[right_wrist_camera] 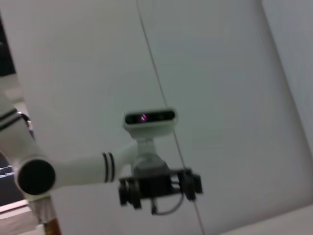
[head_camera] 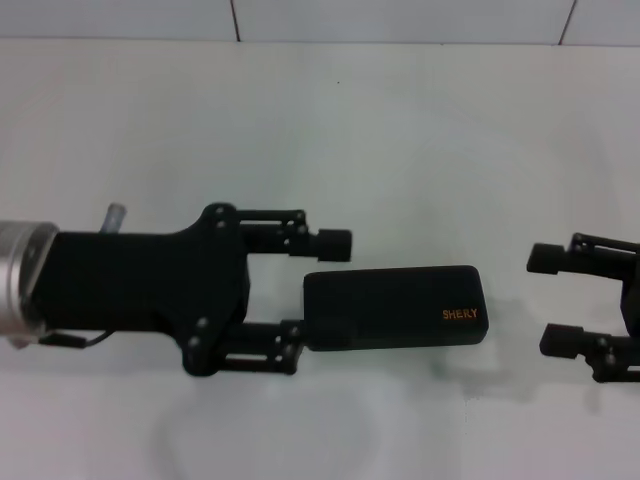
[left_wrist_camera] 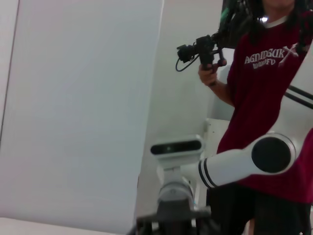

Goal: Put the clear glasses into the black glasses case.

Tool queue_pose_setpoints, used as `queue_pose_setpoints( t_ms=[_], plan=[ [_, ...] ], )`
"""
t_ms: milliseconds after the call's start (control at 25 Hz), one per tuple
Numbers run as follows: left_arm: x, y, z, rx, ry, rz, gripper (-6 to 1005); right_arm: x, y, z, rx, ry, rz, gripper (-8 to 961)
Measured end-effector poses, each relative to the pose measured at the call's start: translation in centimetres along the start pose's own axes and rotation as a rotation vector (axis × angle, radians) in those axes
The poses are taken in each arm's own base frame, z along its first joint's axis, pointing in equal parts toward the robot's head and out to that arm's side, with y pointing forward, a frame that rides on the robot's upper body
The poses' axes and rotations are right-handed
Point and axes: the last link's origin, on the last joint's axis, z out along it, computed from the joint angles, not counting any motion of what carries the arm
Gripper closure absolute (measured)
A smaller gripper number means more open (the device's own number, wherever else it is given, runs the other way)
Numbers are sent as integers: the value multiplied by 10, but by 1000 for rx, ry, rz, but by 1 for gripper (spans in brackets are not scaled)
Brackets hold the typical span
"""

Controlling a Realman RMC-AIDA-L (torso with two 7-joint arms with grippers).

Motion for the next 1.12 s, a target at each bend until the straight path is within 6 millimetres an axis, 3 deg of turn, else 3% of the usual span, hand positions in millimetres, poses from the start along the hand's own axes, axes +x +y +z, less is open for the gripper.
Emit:
queue_pose_setpoints(
  t_ms=[240,600,1120],
  plan=[
    [-14,11,-5,19,-2,7,348,-9,-5,18,-94,2,-18,78],
    [-30,22,-10,52,10,5,347,-13,-9,34,-157,4,-13,82],
    [-35,24,-14,56,12,-2,347,-6,-5,35,-165,-10,28,84]
  ],
)
